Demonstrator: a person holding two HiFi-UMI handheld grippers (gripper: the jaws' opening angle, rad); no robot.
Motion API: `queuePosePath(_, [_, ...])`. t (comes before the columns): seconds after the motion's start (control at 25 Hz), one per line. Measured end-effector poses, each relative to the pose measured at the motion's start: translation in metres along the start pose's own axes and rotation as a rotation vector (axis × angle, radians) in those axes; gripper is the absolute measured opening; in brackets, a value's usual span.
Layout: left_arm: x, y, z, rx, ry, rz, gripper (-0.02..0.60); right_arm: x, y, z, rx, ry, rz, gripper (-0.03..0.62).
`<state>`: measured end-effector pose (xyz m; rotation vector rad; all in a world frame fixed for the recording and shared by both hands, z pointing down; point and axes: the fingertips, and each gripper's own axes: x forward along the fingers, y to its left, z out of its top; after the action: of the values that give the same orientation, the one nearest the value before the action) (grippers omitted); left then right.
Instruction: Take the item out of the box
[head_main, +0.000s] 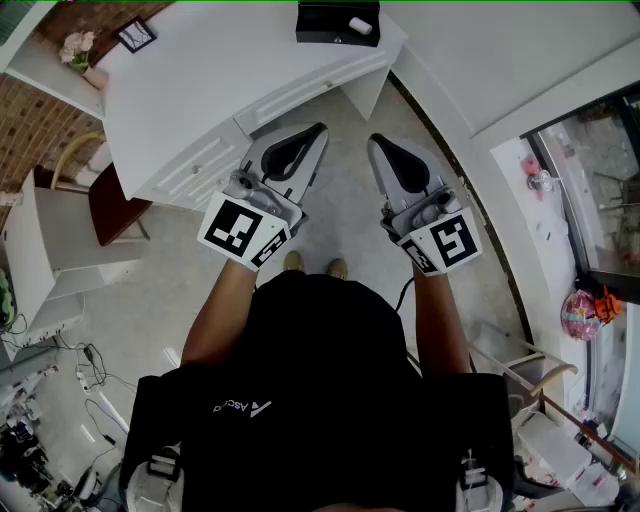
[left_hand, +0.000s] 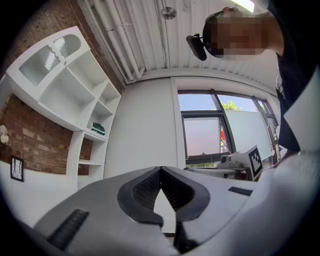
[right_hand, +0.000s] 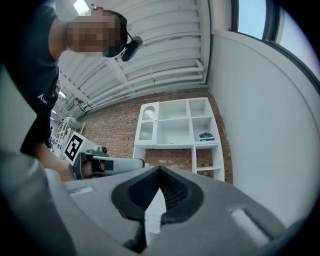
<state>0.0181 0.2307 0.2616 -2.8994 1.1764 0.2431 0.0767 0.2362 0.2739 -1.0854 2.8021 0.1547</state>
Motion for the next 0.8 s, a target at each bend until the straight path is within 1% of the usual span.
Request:
queuePosePath(0.2, [0.009, -0.007, 0.0, 0.004, 0.003, 0.011, -0.002, -0.008, -0.01, 0.004, 0.038, -0.021, 0.015, 0.0])
queuePosePath(0.52, [0.03, -0.009, -0.004, 0.023, 0.012, 0.061, -0.002, -0.025, -0.037, 0.005, 0.041, -0.034, 0.034, 0.0])
queuePosePath(0.8, [0.049, -0.002, -0.007, 0.043, 0.013, 0.096, -0.002, -0.029, -0.067, -0.002, 0.038, -0.019, 0.04, 0.0])
